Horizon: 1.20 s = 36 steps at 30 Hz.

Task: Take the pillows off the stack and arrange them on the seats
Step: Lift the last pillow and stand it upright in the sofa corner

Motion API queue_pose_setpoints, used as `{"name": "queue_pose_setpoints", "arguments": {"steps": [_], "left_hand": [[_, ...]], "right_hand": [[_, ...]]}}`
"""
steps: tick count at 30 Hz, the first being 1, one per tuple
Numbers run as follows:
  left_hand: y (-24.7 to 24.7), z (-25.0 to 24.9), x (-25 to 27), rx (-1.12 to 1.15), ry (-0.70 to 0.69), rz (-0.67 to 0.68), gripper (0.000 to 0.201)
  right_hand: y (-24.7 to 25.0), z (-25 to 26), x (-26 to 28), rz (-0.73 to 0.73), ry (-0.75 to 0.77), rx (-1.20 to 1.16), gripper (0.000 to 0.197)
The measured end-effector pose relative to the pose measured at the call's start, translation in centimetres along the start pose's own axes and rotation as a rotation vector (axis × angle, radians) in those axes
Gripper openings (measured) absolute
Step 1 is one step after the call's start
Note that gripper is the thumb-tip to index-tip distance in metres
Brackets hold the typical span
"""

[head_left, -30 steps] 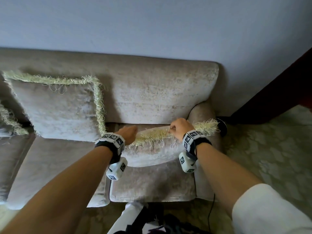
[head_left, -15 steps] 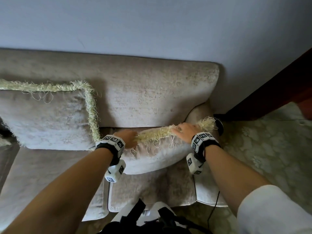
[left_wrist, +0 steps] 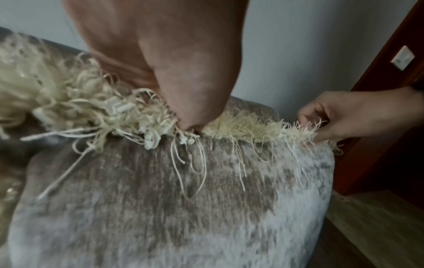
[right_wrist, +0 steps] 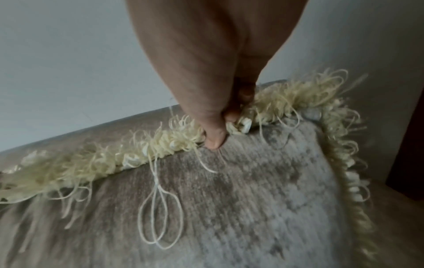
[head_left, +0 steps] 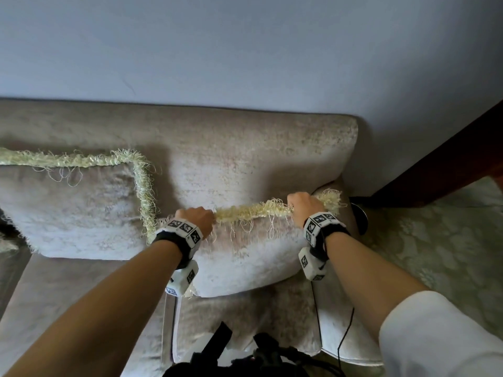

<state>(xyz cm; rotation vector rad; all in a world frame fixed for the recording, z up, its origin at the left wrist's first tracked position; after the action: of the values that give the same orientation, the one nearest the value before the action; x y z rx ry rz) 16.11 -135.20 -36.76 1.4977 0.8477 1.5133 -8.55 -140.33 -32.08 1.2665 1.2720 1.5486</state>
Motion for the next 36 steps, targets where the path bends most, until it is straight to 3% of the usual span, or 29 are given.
{"name": "queue_pose_setpoints", "arguments": {"steps": [6,12,15,19,22,27,36], "left_hand": [[3.9,1.1,-2.1,-0.022,0.041,-0.094,0.027],[5.2,1.7,-4.5,0.055,0.059,-0.112,0.030],[4.1,1.3,-5.5,0.086,0.066,-0.099,0.037],[4.1,0.8,-6.2,0.122,0.070,-0.203,0.040],[3.7,0.4,-6.2,0.131,0.057,-0.238,0.060],[1.3,-0.4,-6.2,0.175,-0.015,-0.131,0.063],[-1.1,0.1,-3.0,0.239,-0.008,-0.290,0.067]], "right_hand": [[1.3,-1.5,-2.2,-0.103,-0.098,-0.150,0.027],[3.3,-1.3,-3.1,-0.190,-0.104,-0.109,0.025],[2.4,-1.6,-3.4,-0.172,-0.152,-0.104,0.021],[0.1,-2.9,-3.9,-0.050,-0.254,-0.124,0.006],[-1.9,-2.7,-3.7,0.000,-0.280,-0.144,0.023],[-4.0,0.1,-3.3,0.048,-0.194,-0.116,0.026],[-7.8,5.5,-3.6,0.019,-0.013,-0.183,0.062]]}}
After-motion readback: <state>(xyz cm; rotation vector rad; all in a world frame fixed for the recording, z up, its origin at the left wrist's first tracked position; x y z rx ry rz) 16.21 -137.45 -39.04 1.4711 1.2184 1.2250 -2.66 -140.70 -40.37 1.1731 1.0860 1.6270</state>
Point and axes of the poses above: each hand's wrist, its own x-axis away from the middle knuckle, its own y-axis out of the back of the hand, z = x × y, the point moved 9 cm from there along -x, towards the middle knuckle, and after that the axes turned 5 degrees about -z, right-handed, at the moved point
